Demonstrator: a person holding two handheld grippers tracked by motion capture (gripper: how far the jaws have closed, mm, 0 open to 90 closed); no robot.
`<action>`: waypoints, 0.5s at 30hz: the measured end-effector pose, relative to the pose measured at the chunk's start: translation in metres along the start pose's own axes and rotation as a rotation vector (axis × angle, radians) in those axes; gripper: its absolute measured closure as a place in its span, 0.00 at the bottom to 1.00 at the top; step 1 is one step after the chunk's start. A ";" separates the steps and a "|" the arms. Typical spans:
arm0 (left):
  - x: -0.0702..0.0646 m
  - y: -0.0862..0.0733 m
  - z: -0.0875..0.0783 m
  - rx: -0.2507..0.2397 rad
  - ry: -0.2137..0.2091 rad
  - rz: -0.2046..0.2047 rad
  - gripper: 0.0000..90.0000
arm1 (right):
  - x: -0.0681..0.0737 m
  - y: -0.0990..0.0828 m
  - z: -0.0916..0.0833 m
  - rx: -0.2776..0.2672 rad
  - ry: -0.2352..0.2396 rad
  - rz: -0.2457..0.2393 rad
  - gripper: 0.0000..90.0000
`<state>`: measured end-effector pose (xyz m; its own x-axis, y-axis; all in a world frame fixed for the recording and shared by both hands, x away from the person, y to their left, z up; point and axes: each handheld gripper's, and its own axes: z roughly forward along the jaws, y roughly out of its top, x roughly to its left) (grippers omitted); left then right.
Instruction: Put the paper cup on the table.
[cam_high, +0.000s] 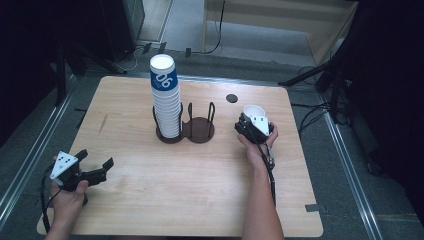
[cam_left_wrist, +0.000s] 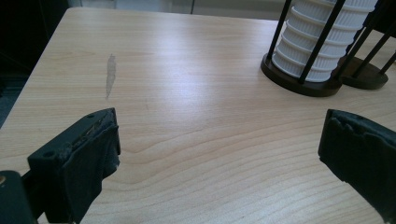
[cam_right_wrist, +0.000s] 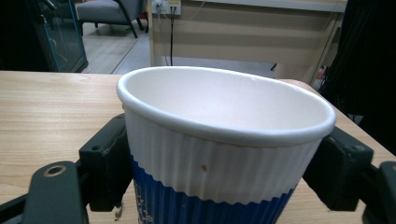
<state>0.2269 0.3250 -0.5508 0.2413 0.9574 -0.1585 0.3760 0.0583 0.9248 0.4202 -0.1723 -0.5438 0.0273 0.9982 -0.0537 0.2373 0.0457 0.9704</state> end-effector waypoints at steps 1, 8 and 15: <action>0.001 0.000 0.000 -0.001 -0.003 -0.003 0.00 | 0.000 0.000 0.000 0.004 0.000 0.008 0.21; 0.001 0.000 0.000 -0.004 -0.008 -0.011 0.00 | 0.001 0.000 0.000 0.028 0.016 0.011 0.19; 0.002 0.001 0.000 -0.004 -0.011 -0.017 0.00 | -0.001 0.001 -0.001 0.081 0.045 0.036 0.06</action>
<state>0.2275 0.3265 -0.5506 0.2446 0.9531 -0.1779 0.3768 0.0756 0.9232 0.4195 -0.1728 -0.5430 -0.0058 1.0000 -0.0067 0.3143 0.0081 0.9493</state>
